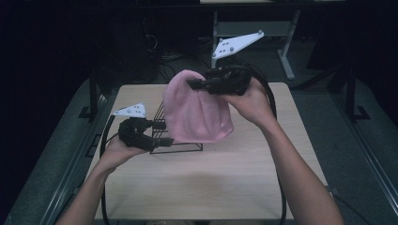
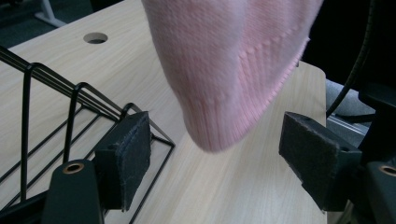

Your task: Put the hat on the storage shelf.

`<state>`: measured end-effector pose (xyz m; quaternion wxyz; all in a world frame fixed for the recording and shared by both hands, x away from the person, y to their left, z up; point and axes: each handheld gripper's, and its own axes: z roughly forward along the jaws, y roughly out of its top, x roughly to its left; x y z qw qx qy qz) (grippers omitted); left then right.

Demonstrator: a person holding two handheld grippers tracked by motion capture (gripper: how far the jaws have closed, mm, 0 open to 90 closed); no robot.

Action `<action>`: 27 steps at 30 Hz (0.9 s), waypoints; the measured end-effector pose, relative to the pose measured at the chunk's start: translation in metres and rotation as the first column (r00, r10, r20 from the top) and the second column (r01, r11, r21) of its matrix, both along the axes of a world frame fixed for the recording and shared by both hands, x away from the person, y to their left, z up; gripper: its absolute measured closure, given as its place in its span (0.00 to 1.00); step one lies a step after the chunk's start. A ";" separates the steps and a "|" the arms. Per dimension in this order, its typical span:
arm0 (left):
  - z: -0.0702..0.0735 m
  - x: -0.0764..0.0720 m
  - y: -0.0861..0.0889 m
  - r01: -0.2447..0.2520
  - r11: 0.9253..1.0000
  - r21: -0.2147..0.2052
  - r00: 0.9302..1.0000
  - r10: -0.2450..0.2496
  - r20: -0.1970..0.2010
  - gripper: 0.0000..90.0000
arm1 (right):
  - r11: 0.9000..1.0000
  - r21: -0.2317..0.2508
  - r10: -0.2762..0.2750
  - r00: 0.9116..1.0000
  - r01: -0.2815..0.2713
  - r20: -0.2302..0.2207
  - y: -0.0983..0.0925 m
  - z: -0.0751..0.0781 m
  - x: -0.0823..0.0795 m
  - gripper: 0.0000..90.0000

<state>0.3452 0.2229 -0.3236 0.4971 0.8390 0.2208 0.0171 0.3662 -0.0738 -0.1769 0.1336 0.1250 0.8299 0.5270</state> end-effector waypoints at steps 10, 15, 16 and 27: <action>0.007 0.012 0.008 0.025 1.000 -0.003 1.000 -0.025 -0.018 0.82 | 1.000 0.006 0.008 1.000 -0.008 0.011 0.008 0.004 0.009 0.81; 0.013 0.019 0.010 0.002 1.000 0.019 1.000 -0.002 -0.007 0.90 | 1.000 0.012 -0.012 1.000 0.011 0.012 0.007 0.004 0.016 0.80; 0.015 0.021 0.010 -0.010 0.999 0.032 1.000 0.010 0.002 0.90 | 1.000 0.012 -0.017 1.000 0.017 0.014 0.006 0.004 0.018 0.80; 0.025 0.046 0.015 -0.085 0.993 0.081 0.996 0.083 0.032 0.91 | 0.997 0.010 -0.073 0.997 0.073 0.015 0.007 0.002 0.045 0.80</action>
